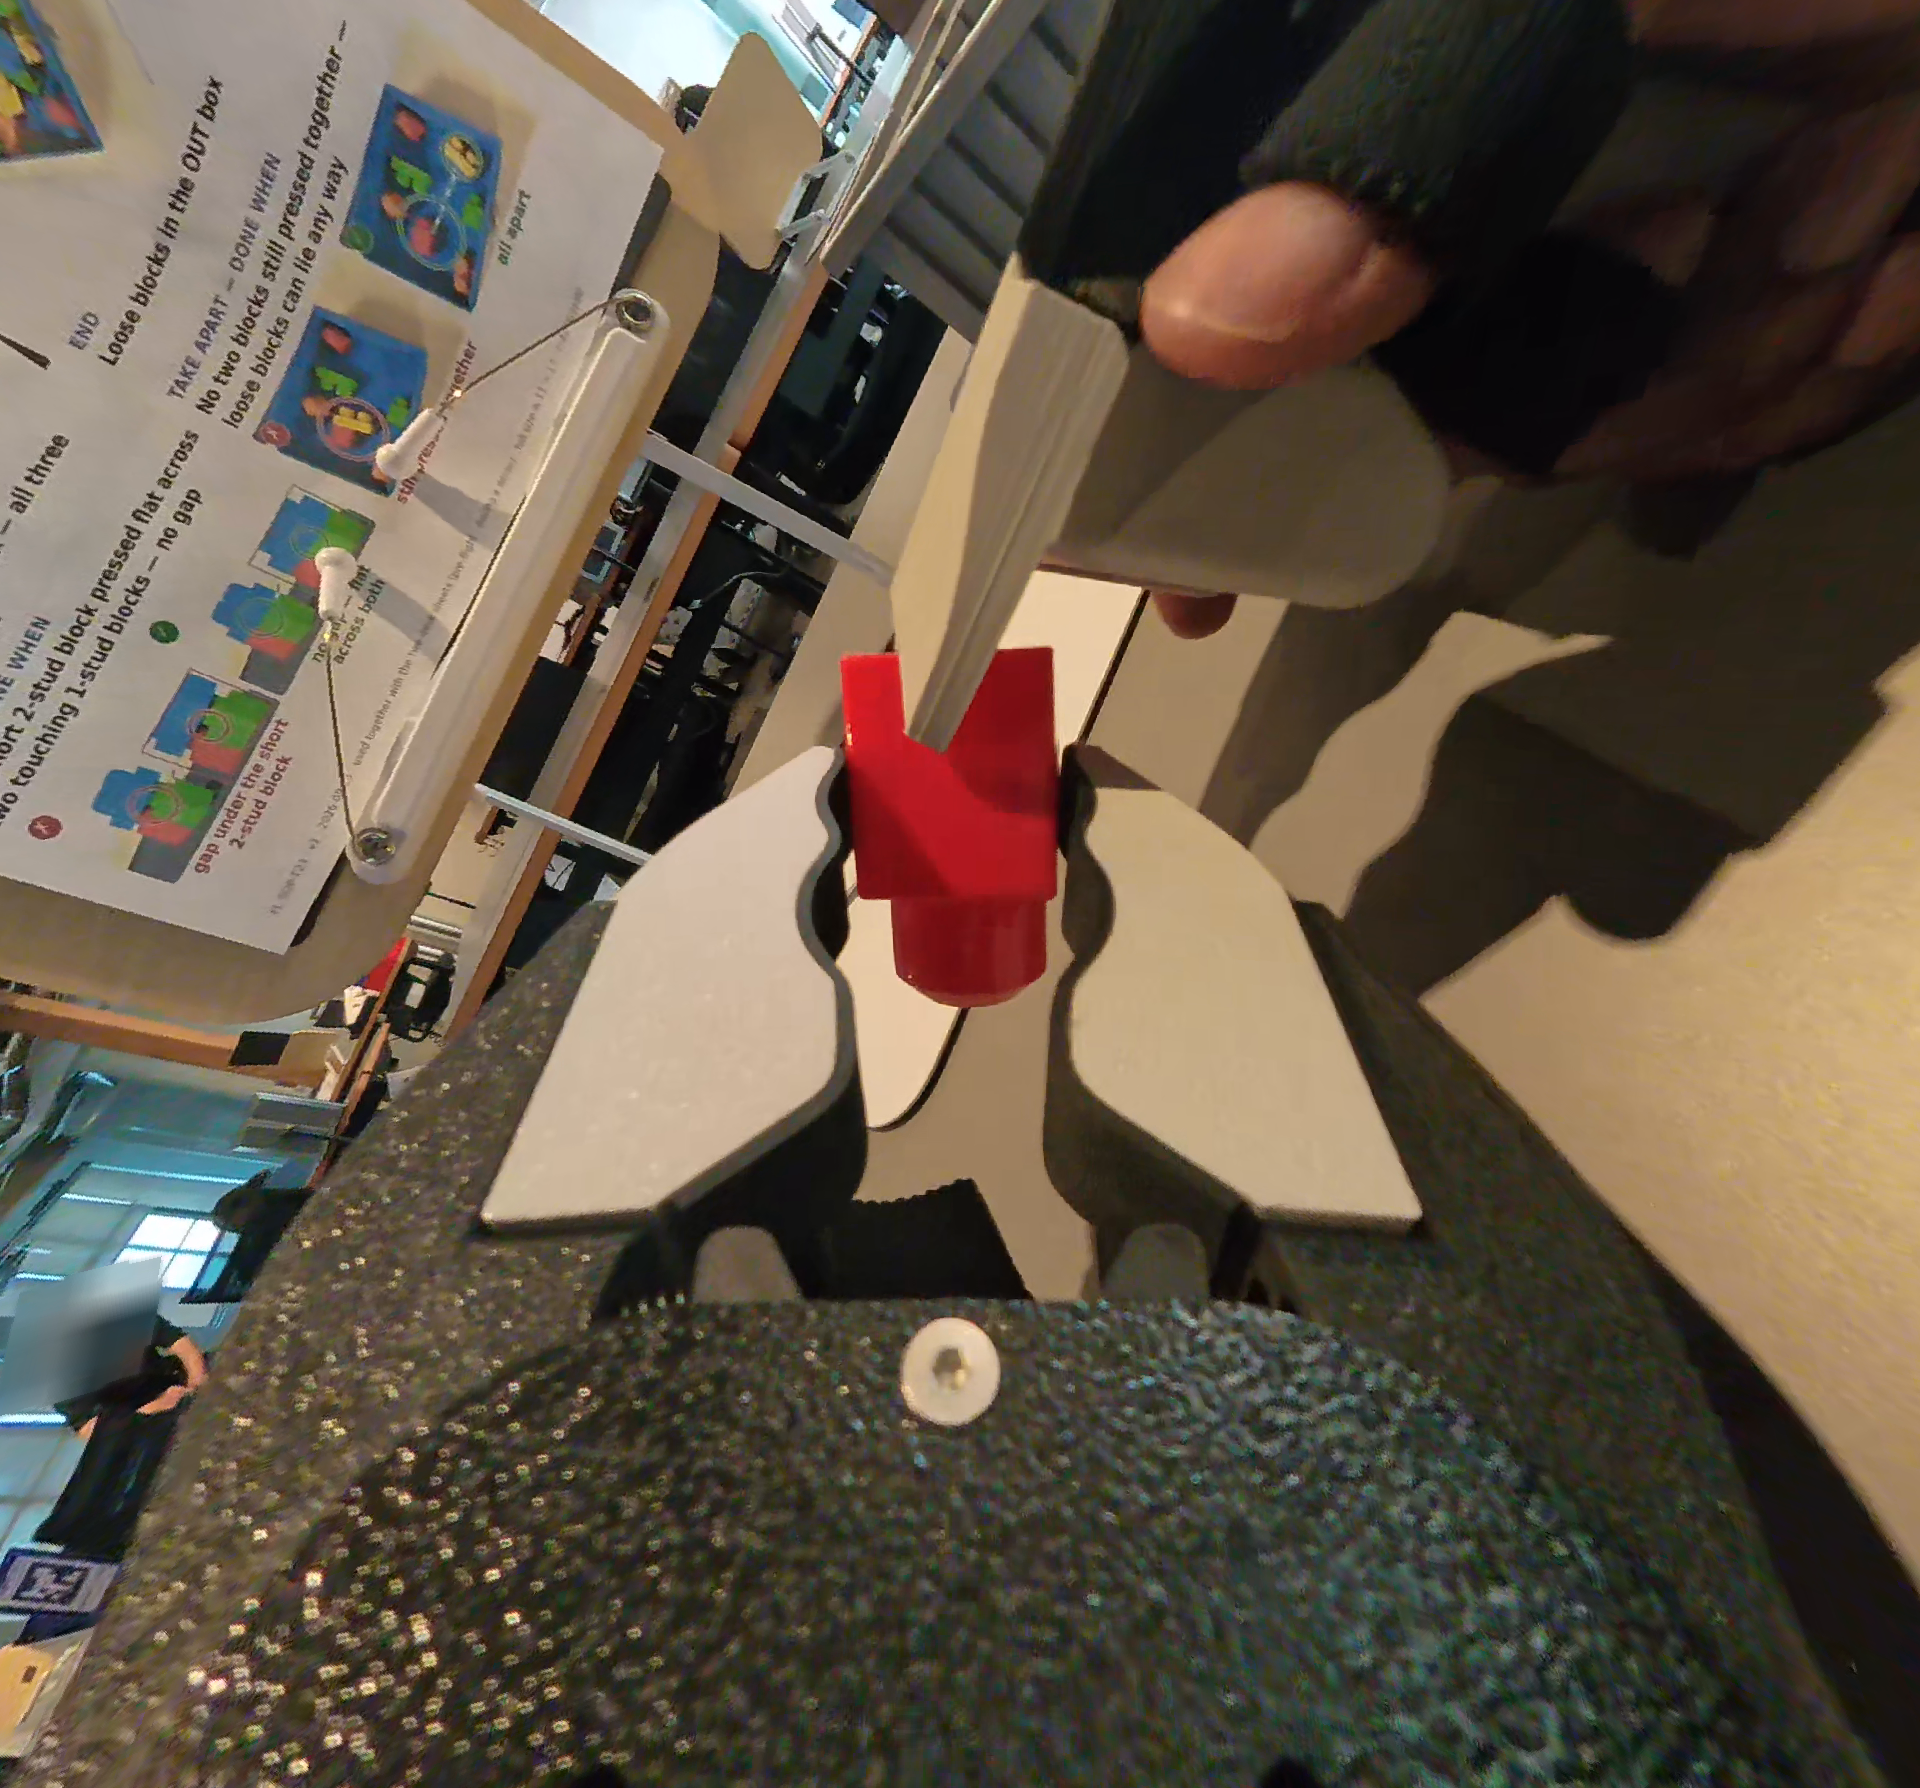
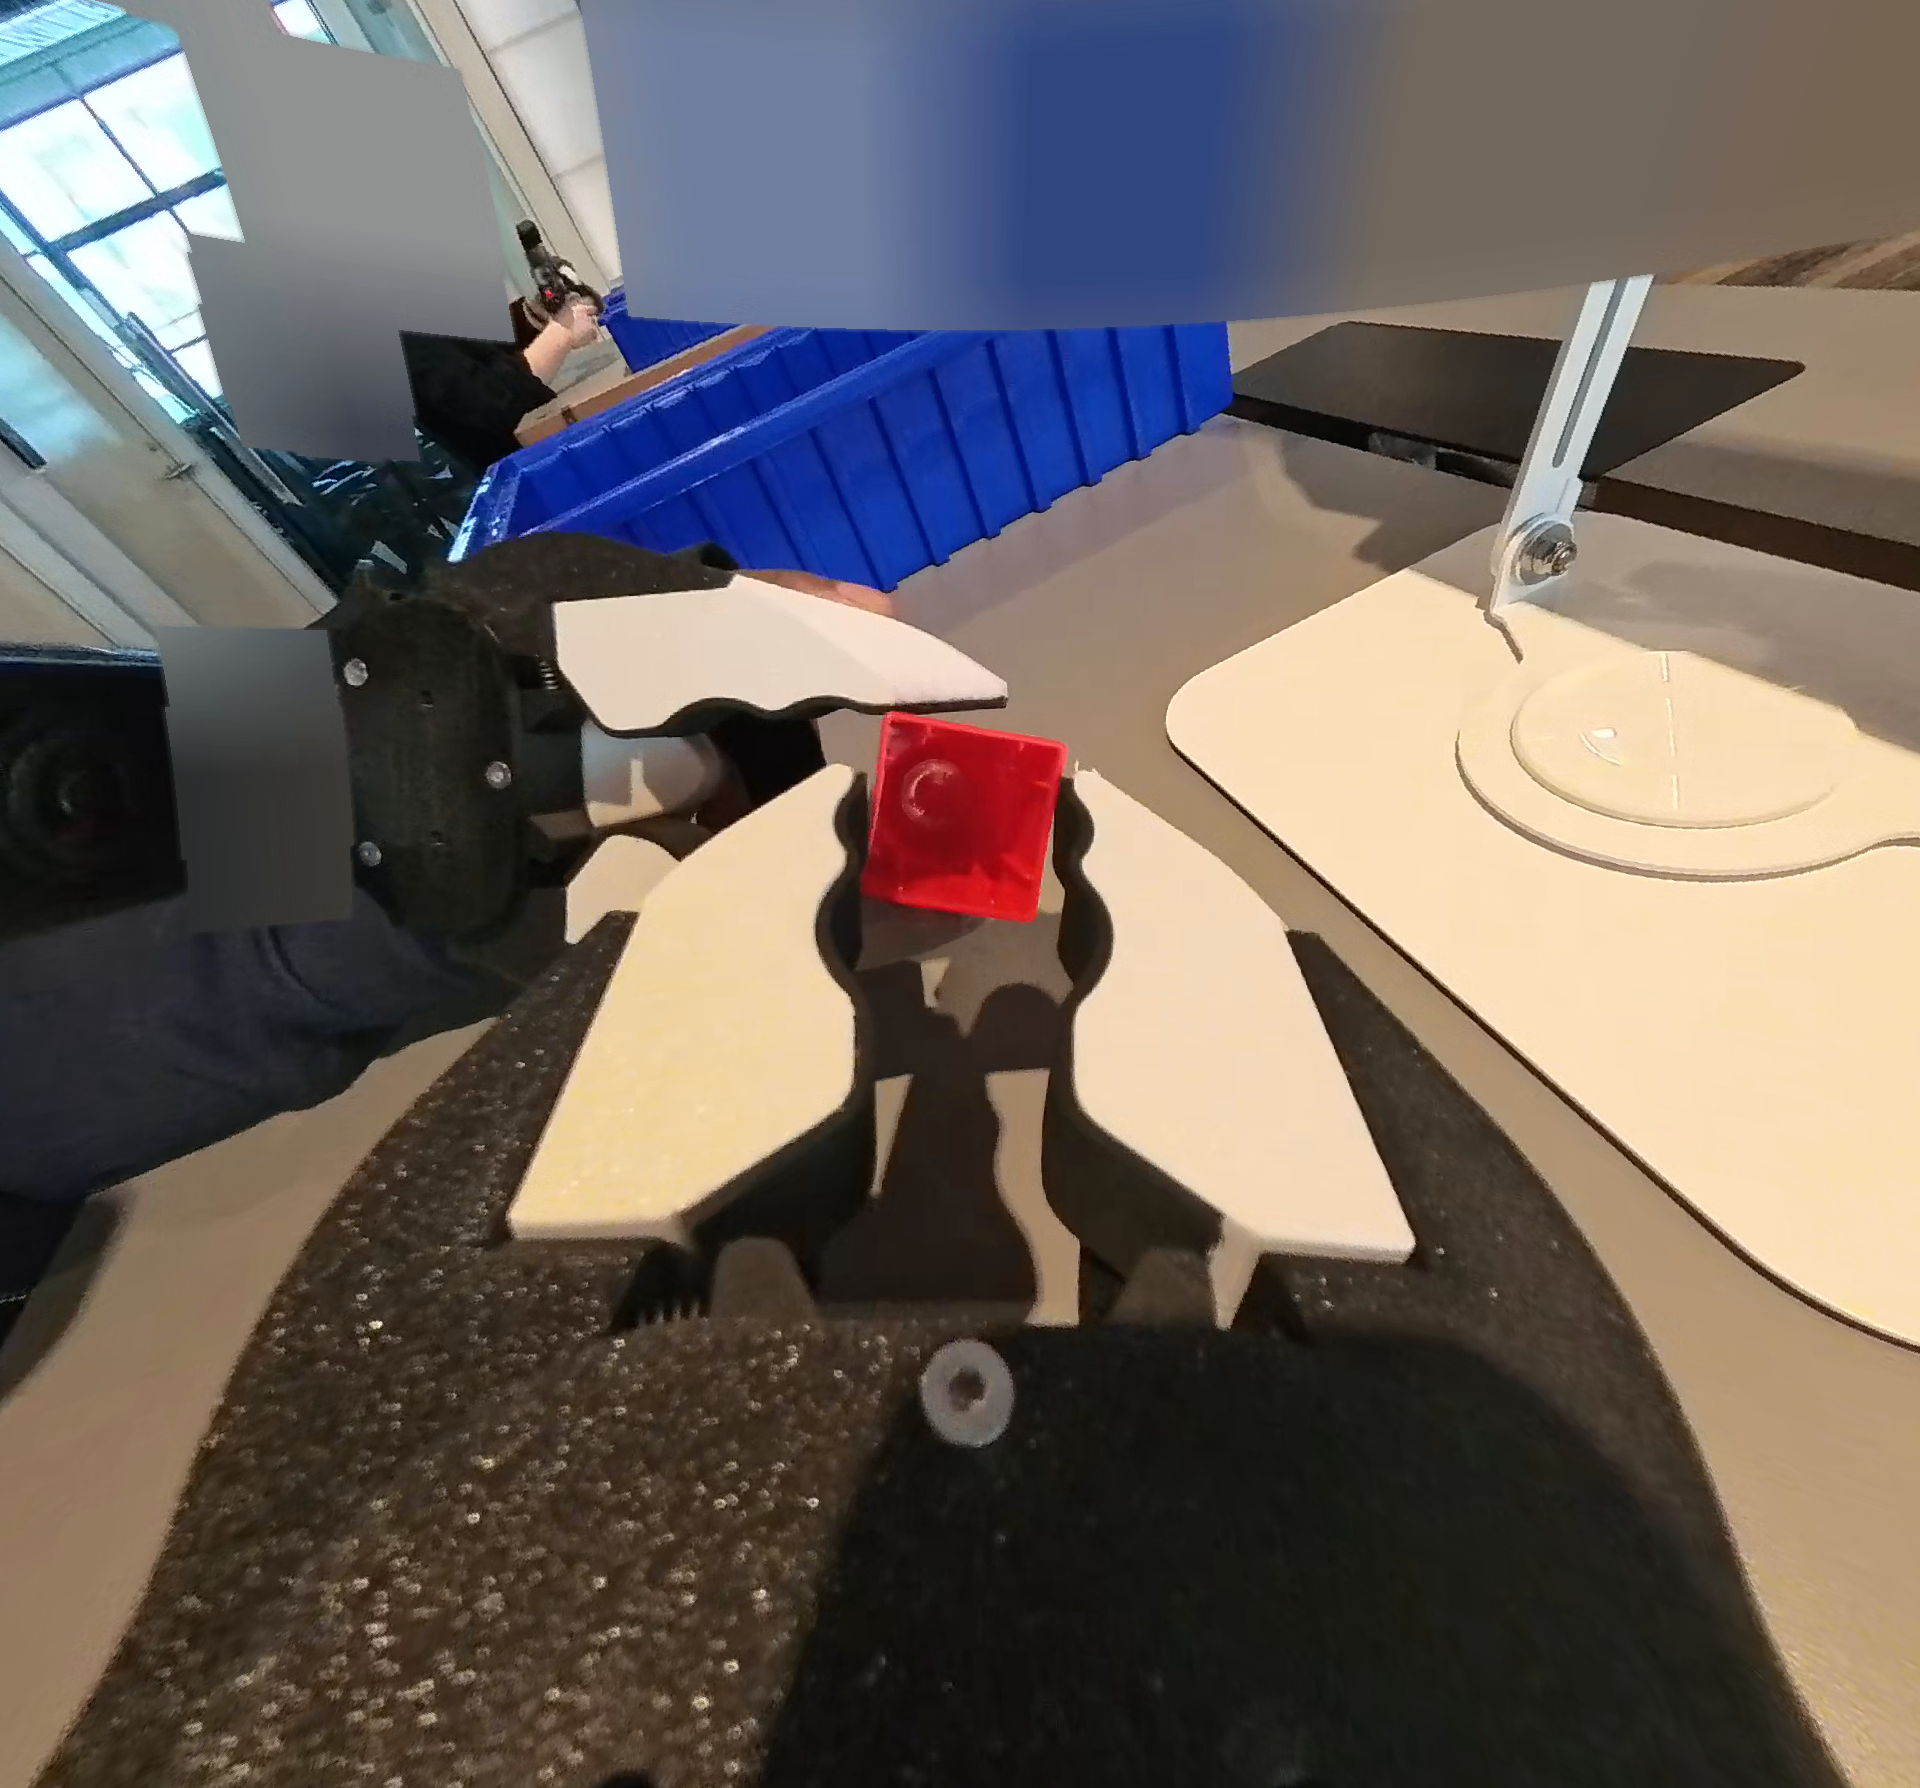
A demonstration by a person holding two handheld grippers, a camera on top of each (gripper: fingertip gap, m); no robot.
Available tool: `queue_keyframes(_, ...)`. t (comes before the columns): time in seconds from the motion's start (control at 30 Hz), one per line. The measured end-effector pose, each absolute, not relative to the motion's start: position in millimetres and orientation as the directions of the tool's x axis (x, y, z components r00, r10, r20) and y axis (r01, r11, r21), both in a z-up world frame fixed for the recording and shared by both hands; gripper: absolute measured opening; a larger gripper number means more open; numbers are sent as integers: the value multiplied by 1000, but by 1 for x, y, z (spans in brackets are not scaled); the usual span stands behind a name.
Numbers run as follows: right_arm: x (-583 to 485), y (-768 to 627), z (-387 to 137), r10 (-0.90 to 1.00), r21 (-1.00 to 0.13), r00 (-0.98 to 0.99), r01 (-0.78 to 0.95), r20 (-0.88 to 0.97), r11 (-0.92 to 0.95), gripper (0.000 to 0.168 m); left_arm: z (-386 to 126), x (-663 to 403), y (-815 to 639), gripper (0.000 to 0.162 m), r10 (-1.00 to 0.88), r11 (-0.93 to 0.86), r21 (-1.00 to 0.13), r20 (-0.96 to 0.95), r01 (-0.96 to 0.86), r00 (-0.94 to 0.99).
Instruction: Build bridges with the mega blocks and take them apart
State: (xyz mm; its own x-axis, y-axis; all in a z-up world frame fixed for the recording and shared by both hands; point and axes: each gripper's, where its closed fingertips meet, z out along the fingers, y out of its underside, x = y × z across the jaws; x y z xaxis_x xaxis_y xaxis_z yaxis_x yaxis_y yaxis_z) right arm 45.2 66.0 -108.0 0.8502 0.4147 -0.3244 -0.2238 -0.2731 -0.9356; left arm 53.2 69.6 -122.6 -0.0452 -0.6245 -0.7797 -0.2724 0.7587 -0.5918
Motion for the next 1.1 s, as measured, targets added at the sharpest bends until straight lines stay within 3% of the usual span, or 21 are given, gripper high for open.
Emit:
queue_keyframes(0.3,51,67,-110,366,-941,881,-208,-299,-266,33,-127,54,68,40,-642,751,-606,-763,-261,-75)
queue_keyframes(0.5,69,65,-110,291,-957,927,-167,-234,-237,32,-133,55,66,54,-715,692,-673,-689,-260,-119)
queue_keyframes(0.73,101,53,-119,181,-934,971,203,154,-294,32,-124,49,76,60,-832,553,-803,-541,-222,-119)
queue_keyframes(0.9,103,47,-137,222,-776,864,504,452,-379,33,-99,41,105,55,-949,309,-941,-314,-136,19)
queue_keyframes(1.1,84,46,-150,301,-662,763,646,573,-380,34,-92,34,126,53,-976,184,-978,-193,-95,102)
